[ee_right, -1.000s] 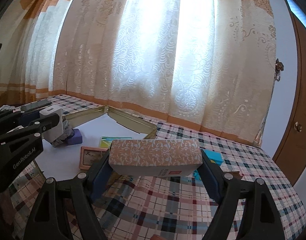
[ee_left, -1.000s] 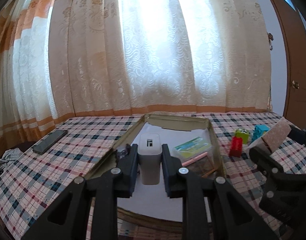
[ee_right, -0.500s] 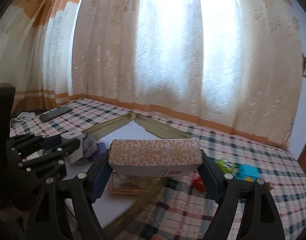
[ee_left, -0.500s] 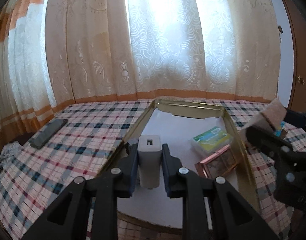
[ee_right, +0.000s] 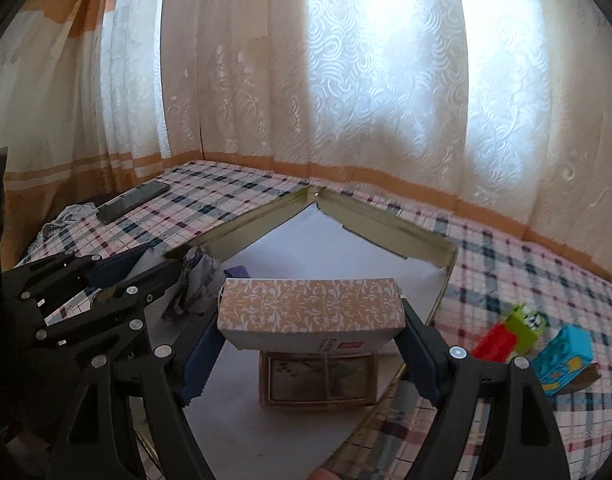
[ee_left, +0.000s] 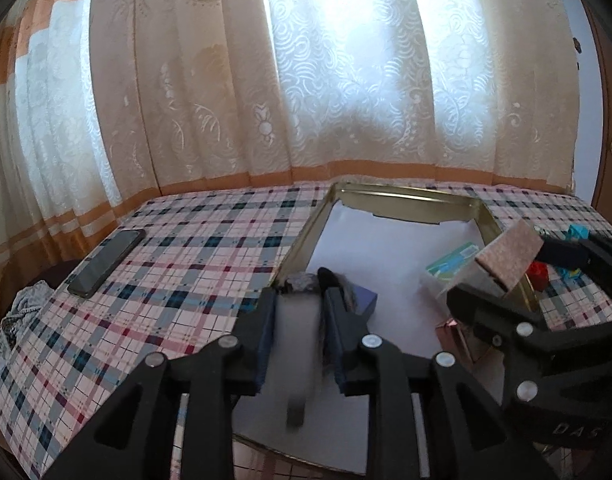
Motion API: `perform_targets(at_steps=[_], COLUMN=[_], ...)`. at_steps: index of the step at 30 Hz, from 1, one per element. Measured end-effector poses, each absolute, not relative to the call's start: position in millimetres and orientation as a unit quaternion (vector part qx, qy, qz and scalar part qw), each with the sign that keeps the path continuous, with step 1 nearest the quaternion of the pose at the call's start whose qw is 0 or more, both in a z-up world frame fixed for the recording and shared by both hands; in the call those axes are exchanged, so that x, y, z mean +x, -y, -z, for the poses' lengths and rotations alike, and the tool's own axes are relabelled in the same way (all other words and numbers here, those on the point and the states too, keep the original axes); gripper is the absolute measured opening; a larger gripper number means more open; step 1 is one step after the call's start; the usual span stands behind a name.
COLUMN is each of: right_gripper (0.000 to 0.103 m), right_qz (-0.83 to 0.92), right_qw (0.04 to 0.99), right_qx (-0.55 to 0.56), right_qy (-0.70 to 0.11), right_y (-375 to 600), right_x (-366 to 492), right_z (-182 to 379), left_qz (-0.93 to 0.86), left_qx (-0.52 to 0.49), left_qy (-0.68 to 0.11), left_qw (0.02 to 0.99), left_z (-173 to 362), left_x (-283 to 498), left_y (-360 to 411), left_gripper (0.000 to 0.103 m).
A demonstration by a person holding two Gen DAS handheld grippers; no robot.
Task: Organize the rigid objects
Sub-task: 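Lower the pink box and white cylinder into the tray and open both grippers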
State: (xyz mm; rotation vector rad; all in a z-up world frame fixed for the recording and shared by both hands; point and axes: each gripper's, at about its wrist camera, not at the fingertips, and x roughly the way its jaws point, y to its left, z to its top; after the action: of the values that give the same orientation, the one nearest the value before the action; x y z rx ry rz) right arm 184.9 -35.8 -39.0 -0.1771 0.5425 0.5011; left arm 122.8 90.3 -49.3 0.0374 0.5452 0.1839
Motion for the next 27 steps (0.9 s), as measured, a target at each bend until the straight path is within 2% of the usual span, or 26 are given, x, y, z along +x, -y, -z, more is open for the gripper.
perform_targets(at_steps=[2, 4, 6, 11, 16, 27], right_gripper=[0.083, 0.086, 0.091, 0.091, 0.092, 0.092], right_qz=[-0.245, -0.244, -0.244, -0.244, -0.238, -0.222], right_qw=[0.928, 0.929, 0.931, 0.933, 0.936, 0.946], right_qx=[-0.081, -0.077, -0.071, -0.062, -0.052, -0.029], right_qy=[-0.268, -0.266, -0.263, -0.258, -0.252, -0.233], right_y=[37, 39, 43, 52, 66, 106], right_x=[186, 185, 185, 182, 177, 168], right_z=[40, 39, 38, 34, 31, 19], left_qz=[-0.104, -0.112, -0.116, -0.116, -0.116, -0.088], left_qx=[0.02, 0.015, 0.009, 0.015, 0.014, 0.023], left_qy=[-0.268, -0.267, -0.263, -0.261, -0.259, -0.263], left_qw=[0.958, 0.957, 0.958, 0.958, 0.959, 0.961], left_z=[50, 49, 48, 46, 43, 37], left_x=[122, 121, 119, 117, 117, 120], left_y=[-92, -95, -98, -92, -84, -48], left_gripper=[0.043, 0.062, 0.069, 0.079, 0.095, 0.1])
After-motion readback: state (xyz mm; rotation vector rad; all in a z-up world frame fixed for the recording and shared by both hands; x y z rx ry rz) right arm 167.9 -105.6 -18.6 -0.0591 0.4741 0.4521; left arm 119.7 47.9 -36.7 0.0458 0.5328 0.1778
